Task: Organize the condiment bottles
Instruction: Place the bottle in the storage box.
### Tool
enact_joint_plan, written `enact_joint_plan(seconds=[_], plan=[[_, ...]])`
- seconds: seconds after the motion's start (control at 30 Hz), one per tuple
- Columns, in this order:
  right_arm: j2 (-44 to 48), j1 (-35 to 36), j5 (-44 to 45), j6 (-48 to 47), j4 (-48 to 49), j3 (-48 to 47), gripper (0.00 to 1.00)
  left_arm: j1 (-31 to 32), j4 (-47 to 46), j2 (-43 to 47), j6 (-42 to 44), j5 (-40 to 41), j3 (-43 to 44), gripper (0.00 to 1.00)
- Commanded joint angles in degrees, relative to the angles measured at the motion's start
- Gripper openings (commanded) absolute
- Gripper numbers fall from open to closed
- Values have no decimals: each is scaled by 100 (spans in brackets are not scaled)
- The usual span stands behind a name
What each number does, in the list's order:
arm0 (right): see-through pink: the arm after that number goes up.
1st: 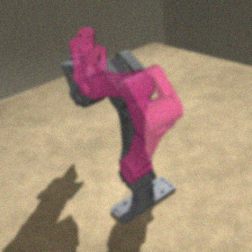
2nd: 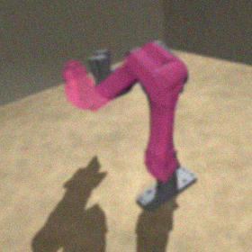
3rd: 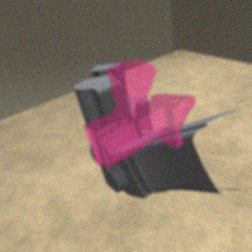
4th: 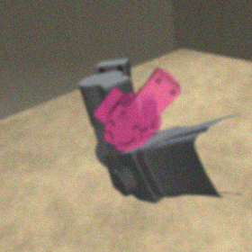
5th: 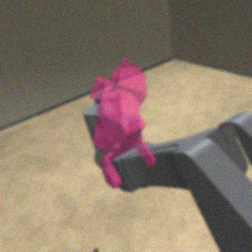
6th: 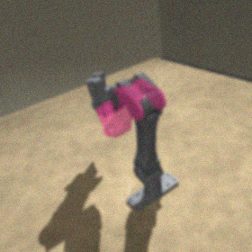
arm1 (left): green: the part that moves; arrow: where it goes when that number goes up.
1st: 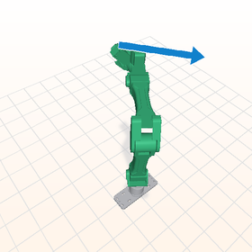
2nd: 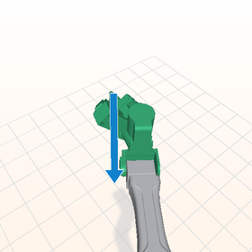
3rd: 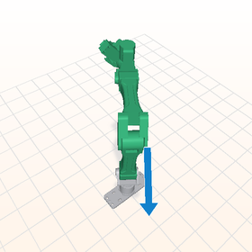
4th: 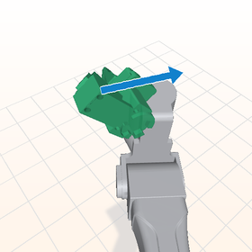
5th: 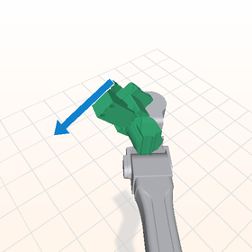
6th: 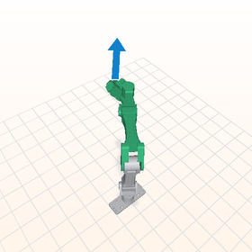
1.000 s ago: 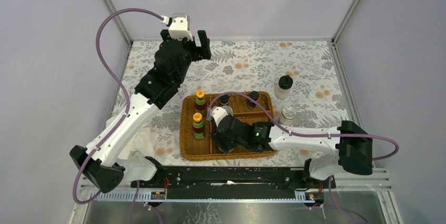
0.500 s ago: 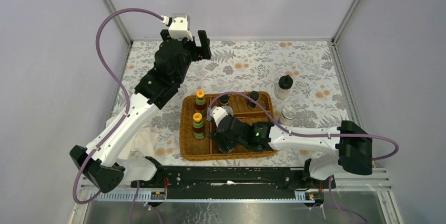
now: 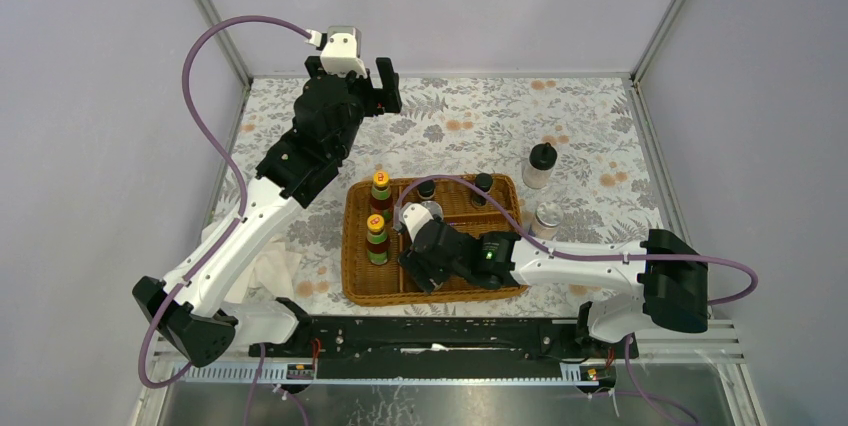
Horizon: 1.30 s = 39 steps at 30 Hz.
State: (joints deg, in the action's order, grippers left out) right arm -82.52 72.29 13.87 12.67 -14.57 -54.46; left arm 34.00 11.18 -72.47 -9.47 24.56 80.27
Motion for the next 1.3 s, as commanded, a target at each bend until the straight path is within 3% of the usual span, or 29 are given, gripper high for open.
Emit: enact_joint_plan(seconds=[0.0, 1.27], plan=[[-18, -31, -23, -89, 10, -194, 78, -52, -19, 39, 16, 9, 6, 94], [61, -30, 98, -212, -168, -399, 79, -51, -28, 58, -17, -3, -61, 94]])
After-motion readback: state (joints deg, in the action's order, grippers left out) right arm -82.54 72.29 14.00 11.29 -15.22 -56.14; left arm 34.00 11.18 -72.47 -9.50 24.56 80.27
